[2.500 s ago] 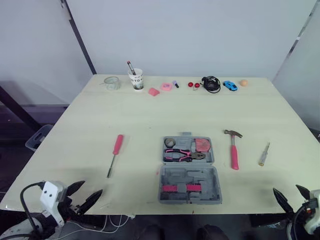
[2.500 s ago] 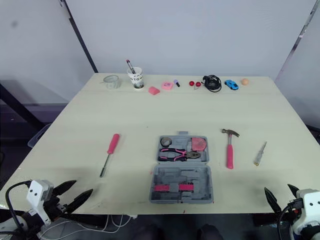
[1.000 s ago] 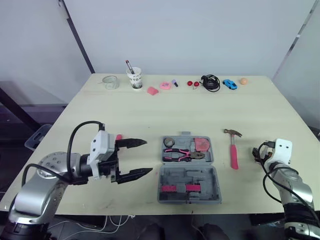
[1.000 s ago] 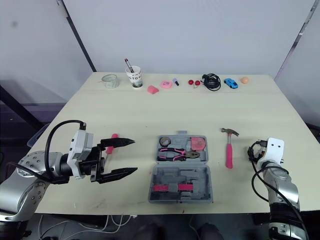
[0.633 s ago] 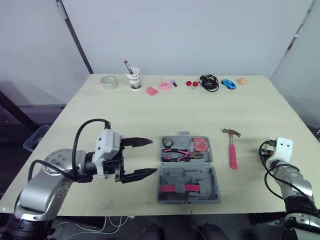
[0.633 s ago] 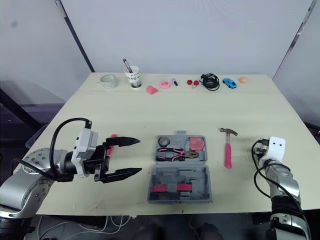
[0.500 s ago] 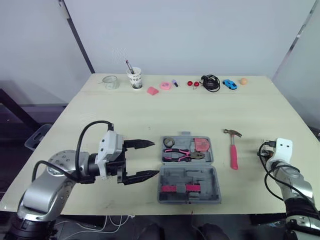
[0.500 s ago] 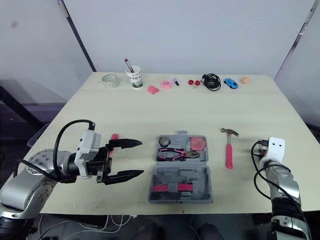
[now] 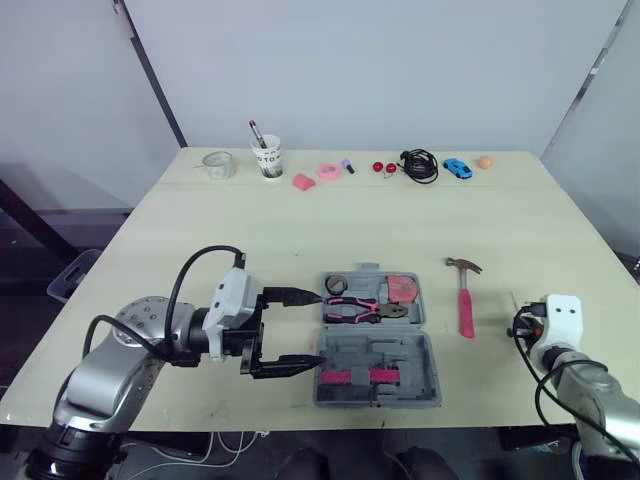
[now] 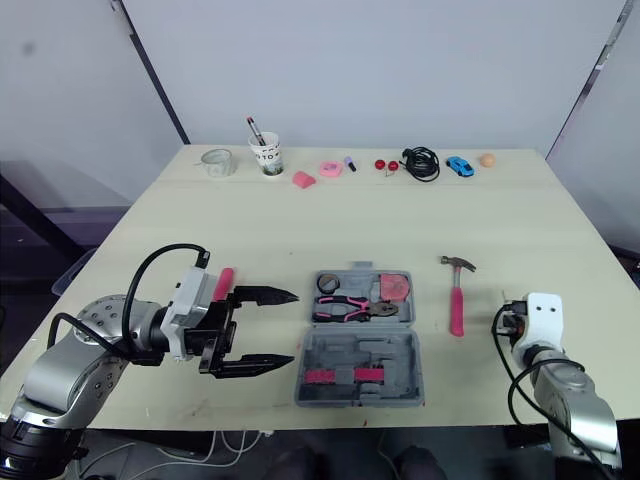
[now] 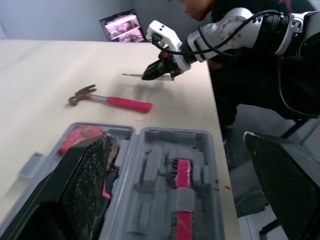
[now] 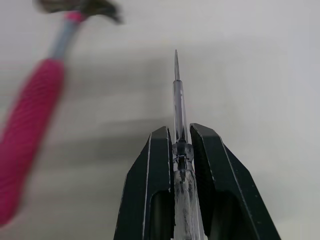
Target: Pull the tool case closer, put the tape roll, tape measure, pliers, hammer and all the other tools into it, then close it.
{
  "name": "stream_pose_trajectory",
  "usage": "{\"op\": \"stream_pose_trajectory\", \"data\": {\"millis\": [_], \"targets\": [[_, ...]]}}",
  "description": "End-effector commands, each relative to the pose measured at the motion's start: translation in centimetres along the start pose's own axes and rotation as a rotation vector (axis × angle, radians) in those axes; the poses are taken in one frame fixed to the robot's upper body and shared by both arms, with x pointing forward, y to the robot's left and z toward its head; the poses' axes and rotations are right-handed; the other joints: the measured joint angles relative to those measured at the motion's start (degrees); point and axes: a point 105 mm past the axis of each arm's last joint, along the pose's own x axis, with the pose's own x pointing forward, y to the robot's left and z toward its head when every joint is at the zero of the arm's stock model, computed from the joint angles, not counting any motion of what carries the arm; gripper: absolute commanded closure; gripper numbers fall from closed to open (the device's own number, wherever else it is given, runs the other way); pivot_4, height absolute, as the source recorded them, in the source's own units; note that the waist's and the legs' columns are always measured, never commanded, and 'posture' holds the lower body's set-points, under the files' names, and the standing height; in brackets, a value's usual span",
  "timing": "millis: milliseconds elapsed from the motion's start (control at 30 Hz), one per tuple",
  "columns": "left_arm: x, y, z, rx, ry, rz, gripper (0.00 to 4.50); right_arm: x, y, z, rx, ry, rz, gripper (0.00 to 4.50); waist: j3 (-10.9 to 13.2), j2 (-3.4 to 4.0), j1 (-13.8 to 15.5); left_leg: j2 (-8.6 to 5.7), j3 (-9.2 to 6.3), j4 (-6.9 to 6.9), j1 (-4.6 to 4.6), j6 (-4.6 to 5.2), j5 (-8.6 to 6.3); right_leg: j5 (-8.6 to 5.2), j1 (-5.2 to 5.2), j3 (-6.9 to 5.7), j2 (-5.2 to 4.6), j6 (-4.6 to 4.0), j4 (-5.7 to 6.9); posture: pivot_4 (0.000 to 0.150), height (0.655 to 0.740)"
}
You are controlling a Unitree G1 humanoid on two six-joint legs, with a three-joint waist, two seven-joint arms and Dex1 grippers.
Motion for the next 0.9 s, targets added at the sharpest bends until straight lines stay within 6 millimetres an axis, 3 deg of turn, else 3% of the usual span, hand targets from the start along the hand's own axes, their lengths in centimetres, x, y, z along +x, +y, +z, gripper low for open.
{"op": "stream_pose_trajectory", "data": {"millis": [33, 133, 467, 633, 767, 900], "targets": [[0.4, 0.0, 0.6, 0.043, -0.019, -0.038, 0.0, -1.5, 2.0, 0.9, 0.023, -0.035, 0.036, 4.48, 0.0, 0.0, 0.1, 0.0, 0.0, 0.0, 0.0, 0.0, 0.0, 0.0, 0.0, 0.01, 0.0, 0.0, 0.0, 0.15, 0.74], [0.5, 0.0, 0.7, 0.05, -0.019, -0.064, 0.0, -2.0, 3.4, -0.3, 0.09, -0.008, 0.026, 4.48, 0.0, -0.01, 0.1, 0.0, -0.01, 0.0, -0.01, 0.0, 0.0, -0.01, 0.0, 0.0, 0.0, -0.01, -0.01, 0.15, 0.74], [0.3, 0.1, 0.9, 0.062, -0.005, -0.097, 0.0, -1.5, 3.9, -2.3, 0.182, 0.033, -0.018, 4.48, 0.0, -0.01, 0.0, 0.0, -0.04, 0.01, -0.01, 0.0, 0.0, -0.06, -0.01, 0.03, 0.0, -0.09, -0.01, 0.15, 0.74], [0.2, 0.2, 0.7, 0.062, 0.003, -0.096, 0.0, -1.8, 3.1, -2.1, 0.184, 0.024, -0.026, 2.24, 0.0, -0.01, 0.0, 0.0, -0.04, 0.01, -0.01, 0.0, 0.0, -0.05, -0.01, 0.04, 0.0, -0.09, -0.01, 0.15, 0.74], [0.0, 0.2, 0.5, 0.059, 0.01, -0.085, 0.0, -2.6, 1.7, -0.5, 0.13, -0.032, -0.042, 0.18, 0.0, -0.01, 0.1, -0.01, -0.04, 0.01, -0.01, 0.0, 0.0, -0.06, -0.01, 0.04, -0.02, -0.09, -0.01, 0.15, 0.74], [-0.1, 0.1, 0.5, 0.058, 0.009, -0.077, 0.0, -3.8, 1.3, 1.5, 0.043, -0.086, 0.015, 0.05, 0.0, 0.0, 0.0, -0.01, -0.03, 0.01, -0.01, 0.0, 0.0, -0.05, -0.01, 0.05, -0.01, -0.07, -0.01, 0.15, 0.74]]}}
